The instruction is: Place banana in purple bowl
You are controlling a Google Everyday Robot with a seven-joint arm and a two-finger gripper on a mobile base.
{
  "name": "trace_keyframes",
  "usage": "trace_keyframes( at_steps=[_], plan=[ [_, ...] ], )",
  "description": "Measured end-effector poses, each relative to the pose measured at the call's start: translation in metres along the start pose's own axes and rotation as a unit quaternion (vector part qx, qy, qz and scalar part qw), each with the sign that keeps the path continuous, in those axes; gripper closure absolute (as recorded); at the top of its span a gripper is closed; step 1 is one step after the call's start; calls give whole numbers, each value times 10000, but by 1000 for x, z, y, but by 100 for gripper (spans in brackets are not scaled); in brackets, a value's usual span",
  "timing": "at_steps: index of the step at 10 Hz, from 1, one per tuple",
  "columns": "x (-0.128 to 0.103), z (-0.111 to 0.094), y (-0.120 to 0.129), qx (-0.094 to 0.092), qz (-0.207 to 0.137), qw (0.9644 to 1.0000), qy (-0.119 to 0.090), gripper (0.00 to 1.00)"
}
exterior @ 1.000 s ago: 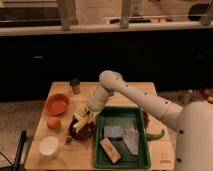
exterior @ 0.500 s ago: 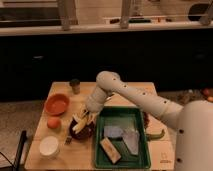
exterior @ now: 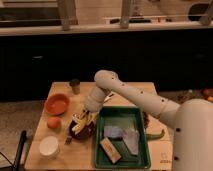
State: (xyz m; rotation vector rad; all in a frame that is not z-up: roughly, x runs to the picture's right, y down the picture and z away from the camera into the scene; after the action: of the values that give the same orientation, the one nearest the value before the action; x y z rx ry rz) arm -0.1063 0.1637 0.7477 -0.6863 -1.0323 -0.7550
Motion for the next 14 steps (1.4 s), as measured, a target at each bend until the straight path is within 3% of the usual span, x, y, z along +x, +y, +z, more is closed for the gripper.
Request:
trace_keyframes(
  at_steps=[14],
  plan=[
    [3,-7,0,-120,-50,9999,-41,20]
  ],
)
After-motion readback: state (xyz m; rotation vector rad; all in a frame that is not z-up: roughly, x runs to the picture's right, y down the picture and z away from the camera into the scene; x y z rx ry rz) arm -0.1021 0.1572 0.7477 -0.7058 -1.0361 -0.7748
